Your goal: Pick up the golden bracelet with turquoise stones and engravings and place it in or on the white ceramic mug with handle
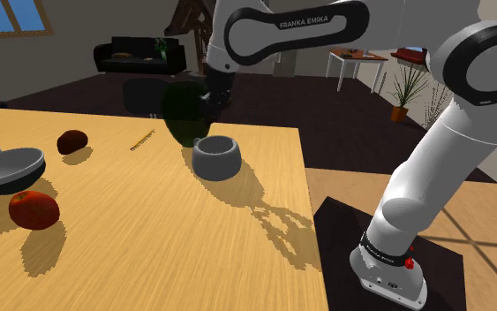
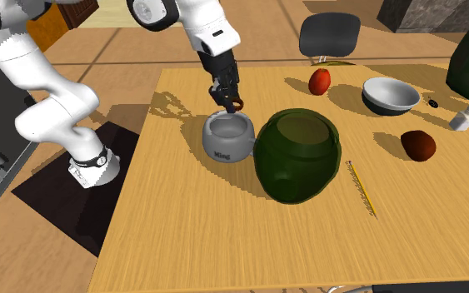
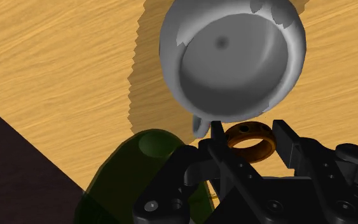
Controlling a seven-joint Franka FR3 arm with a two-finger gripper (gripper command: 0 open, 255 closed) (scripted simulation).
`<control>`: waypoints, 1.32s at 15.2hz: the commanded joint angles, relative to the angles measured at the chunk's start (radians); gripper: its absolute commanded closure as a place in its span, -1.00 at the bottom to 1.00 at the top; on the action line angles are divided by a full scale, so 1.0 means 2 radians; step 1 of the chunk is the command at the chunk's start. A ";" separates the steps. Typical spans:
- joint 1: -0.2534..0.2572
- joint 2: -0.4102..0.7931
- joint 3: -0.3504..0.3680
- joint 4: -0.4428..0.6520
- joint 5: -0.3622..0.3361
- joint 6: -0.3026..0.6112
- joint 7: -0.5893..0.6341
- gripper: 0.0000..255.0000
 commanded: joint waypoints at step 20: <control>0.001 0.007 0.001 -0.075 0.001 0.081 -0.006 -1.00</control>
